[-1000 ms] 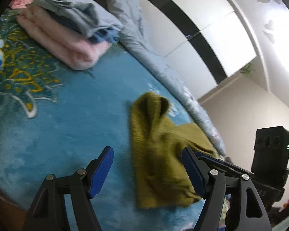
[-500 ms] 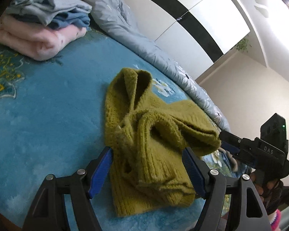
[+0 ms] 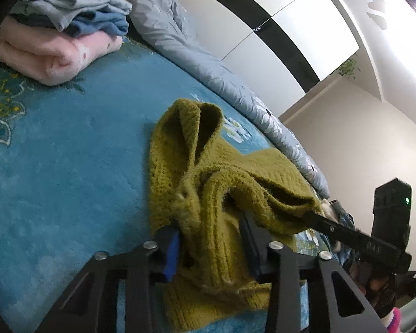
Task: Fold clothes
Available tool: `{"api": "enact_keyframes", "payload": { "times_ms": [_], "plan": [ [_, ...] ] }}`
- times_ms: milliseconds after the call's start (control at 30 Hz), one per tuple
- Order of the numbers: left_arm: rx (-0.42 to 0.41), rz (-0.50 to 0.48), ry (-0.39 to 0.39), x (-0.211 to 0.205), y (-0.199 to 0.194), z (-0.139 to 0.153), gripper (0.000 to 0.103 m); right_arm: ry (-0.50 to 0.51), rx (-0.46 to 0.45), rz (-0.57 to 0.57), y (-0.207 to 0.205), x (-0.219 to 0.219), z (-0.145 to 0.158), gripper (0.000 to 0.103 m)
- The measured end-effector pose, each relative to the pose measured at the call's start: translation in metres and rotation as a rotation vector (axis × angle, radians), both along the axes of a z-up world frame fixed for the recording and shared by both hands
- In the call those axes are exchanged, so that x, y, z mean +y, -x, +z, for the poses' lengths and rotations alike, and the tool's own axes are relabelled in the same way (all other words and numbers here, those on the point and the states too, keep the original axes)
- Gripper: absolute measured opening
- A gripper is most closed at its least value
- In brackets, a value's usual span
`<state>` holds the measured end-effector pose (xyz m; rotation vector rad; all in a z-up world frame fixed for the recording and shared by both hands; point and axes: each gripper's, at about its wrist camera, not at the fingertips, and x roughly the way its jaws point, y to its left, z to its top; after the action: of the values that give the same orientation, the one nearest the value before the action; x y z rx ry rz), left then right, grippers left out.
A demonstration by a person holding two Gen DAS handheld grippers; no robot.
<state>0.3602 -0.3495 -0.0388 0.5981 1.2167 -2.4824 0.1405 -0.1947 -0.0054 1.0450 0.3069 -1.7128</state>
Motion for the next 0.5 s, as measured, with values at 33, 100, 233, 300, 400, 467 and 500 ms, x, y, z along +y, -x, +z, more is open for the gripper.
{"api": "enact_keyframes", "payload": {
  "times_ms": [33, 100, 233, 300, 400, 467, 500],
  "plan": [
    [0.003, 0.004, 0.003, 0.000, -0.001, 0.001, 0.026, 0.004, -0.011, -0.009, 0.002, 0.000, 0.000, 0.028],
    [0.010, 0.007, 0.003, 0.000, -0.003, 0.004, 0.023, 0.015, -0.009, -0.036, 0.006, 0.001, 0.007, 0.020],
    [0.026, -0.015, -0.006, 0.004, -0.005, 0.008, 0.023, 0.072, 0.003, -0.029, 0.009, -0.004, 0.037, 0.017],
    [0.058, -0.032, -0.040, 0.006, -0.010, 0.010, 0.022, 0.096, 0.034, -0.018, 0.010, -0.016, 0.060, 0.017],
    [0.114, -0.066, -0.101, 0.008, -0.019, 0.012, 0.022, 0.113, 0.093, 0.026, 0.006, -0.048, 0.091, 0.017],
    [0.134, -0.086, -0.132, 0.009, -0.023, 0.011, 0.022, 0.091, 0.122, 0.056, 0.002, -0.076, 0.099, 0.017],
    [0.132, -0.089, -0.140, 0.010, -0.024, 0.010, 0.022, 0.055, 0.113, 0.070, 0.001, -0.102, 0.098, 0.017]
  ]
}}
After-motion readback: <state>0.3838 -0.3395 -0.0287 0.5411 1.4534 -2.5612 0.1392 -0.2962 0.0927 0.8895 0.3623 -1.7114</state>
